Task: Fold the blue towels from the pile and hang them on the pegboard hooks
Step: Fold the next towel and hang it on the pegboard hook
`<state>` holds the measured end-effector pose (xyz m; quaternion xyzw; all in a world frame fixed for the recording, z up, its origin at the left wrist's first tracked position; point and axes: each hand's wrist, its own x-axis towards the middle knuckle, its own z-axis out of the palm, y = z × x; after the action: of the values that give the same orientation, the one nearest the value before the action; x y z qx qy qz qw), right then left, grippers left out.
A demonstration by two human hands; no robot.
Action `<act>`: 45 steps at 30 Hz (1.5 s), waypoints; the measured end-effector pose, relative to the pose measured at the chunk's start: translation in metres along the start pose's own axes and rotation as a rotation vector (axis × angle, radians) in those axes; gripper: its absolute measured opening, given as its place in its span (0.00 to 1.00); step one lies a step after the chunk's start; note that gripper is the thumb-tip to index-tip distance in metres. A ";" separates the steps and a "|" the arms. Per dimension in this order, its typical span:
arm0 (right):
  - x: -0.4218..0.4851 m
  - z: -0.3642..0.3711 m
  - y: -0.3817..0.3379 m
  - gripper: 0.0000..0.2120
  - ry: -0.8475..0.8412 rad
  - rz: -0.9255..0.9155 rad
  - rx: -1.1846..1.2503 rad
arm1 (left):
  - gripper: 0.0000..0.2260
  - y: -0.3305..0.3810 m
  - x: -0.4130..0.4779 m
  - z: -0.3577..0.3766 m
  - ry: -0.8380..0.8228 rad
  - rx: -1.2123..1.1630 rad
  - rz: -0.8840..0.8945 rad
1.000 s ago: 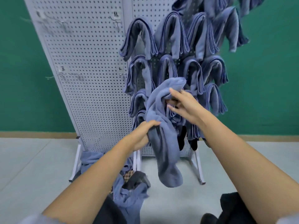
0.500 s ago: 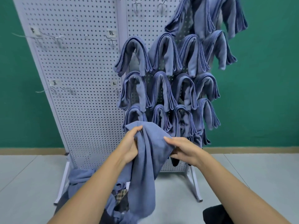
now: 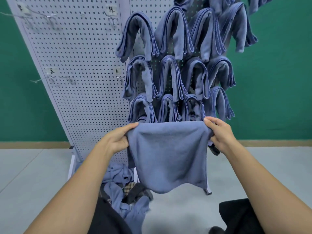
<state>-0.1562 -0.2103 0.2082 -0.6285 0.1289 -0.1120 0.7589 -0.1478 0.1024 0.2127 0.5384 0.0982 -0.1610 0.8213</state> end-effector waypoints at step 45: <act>-0.010 -0.042 0.011 0.13 -0.118 -0.243 -0.801 | 0.10 -0.017 -0.014 -0.002 0.269 0.970 0.399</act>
<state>-0.1799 -0.2434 0.1904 -0.8898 0.0435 -0.1057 0.4419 -0.1676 0.1001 0.2020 0.8798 0.0127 0.0415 0.4734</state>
